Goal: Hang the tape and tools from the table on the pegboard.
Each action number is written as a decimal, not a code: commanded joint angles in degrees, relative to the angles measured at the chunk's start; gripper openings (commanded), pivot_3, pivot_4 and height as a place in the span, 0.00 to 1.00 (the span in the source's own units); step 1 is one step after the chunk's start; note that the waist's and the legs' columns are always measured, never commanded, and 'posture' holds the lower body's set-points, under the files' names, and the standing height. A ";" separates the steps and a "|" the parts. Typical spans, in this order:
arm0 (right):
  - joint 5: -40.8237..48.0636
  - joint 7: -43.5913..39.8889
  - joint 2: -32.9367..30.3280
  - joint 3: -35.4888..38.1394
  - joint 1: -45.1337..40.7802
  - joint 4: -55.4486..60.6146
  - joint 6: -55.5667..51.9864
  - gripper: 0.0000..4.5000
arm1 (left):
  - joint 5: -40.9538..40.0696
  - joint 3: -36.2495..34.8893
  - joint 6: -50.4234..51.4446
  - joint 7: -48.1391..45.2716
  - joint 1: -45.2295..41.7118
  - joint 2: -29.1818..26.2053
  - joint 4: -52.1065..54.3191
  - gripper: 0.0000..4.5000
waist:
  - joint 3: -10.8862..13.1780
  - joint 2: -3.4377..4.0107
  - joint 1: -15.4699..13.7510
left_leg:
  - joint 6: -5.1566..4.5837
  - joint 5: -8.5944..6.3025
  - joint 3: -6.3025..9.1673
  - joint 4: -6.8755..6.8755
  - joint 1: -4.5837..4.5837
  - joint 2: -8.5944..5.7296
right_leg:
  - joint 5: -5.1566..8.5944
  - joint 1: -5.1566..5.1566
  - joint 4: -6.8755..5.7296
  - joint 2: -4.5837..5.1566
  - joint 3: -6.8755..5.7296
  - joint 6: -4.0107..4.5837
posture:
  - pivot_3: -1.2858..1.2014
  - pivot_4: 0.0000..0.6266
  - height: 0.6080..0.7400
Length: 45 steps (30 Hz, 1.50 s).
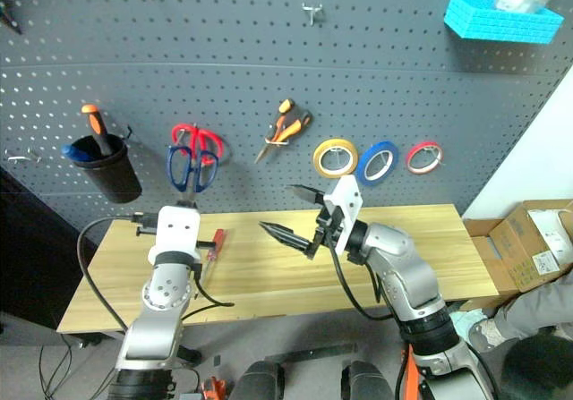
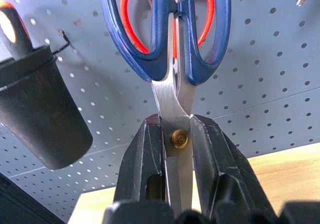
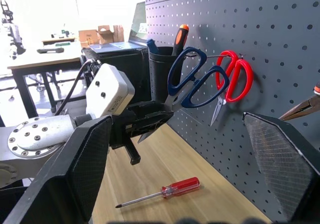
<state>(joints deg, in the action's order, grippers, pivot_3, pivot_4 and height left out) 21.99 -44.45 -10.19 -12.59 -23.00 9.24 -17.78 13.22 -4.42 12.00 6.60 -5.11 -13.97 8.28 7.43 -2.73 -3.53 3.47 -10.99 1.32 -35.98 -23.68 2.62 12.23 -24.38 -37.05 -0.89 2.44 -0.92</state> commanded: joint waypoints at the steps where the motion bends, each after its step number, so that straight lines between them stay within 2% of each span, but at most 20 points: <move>1: -0.02 0.30 -0.21 0.45 0.05 1.62 1.16 1.00 | -0.79 -0.98 -1.90 -0.03 -1.63 0.22 0.28 0.16 | -0.13 0.00 -0.01 | 0.00 0.00 0.00 0.00 0.00 0.00 | 0.00 0.00 0.00 0.00 0.00 -0.01 | 0.60 0.07 1.00; 18: -0.91 0.62 -0.53 0.42 0.64 1.41 1.48 1.00 | -2.15 -1.97 -2.48 -0.66 -4.86 -0.77 -3.04 0.16 | -1.00 0.04 -0.02 | 0.00 0.00 -0.02 -0.01 0.35 -0.01 | 0.13 0.31 -0.03 -0.01 0.03 0.23 | 0.59 0.06 1.00; 26: -1.18 1.36 -0.78 0.55 1.02 2.06 1.04 1.00 | -3.32 -3.44 -3.26 -1.41 -7.41 -1.82 -6.32 0.16 | -1.13 0.03 -0.05 | 0.00 0.00 -0.02 0.00 0.35 -0.01 | 0.01 0.31 -0.04 -0.02 0.03 0.02 | 0.59 0.05 1.00; 34: -1.23 2.03 -1.23 0.79 0.75 1.85 0.85 1.00 | -9.68 -5.13 -2.11 -7.11 -13.84 -3.18 -15.66 0.16 | -1.24 -0.02 -0.03 | 0.00 0.00 -0.03 -0.02 0.42 -0.01 | 0.00 0.35 -0.07 -0.02 0.03 0.02 | 0.59 0.05 1.00; 39: -1.00 1.82 -1.21 0.57 0.55 1.98 0.62 1.00 | -14.47 -6.98 -2.27 -11.80 -21.08 -4.29 -25.18 0.16 | -1.25 -0.03 -0.05 | 0.00 0.00 -0.02 -0.02 0.41 -0.01 | -0.01 0.35 -0.08 -0.04 0.02 0.00 | 0.59 0.05 1.00; 42: -0.80 1.67 -1.13 0.54 0.46 2.22 0.44 1.00 | -15.00 -7.18 -4.49 -12.66 -24.28 -5.27 -29.33 0.32 | -1.25 -0.03 0.00 | 0.00 0.00 -0.02 -0.01 0.41 -0.01 | -0.02 0.35 -0.07 -0.05 0.03 -0.02 | 0.59 0.05 1.00; 45: -0.81 1.62 -1.21 0.54 0.51 2.46 0.38 1.00 | -15.21 -7.24 -5.66 -12.99 -26.46 -6.00 -32.31 0.55 | -1.25 -0.03 0.20 | 0.00 0.00 -0.02 0.00 0.41 -0.01 | -0.02 0.35 -0.07 -0.05 0.03 -0.02 | 0.59 0.05 1.00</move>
<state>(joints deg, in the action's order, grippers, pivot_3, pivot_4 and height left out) 20.39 -42.65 -11.28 -12.57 -21.69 9.25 -17.80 -1.64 -11.30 8.09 -5.95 -30.09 -19.24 -23.84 6.18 -2.76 -3.33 3.47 -10.98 1.29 -35.98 -23.27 2.60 12.21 -24.03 -37.12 -0.94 2.48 -0.93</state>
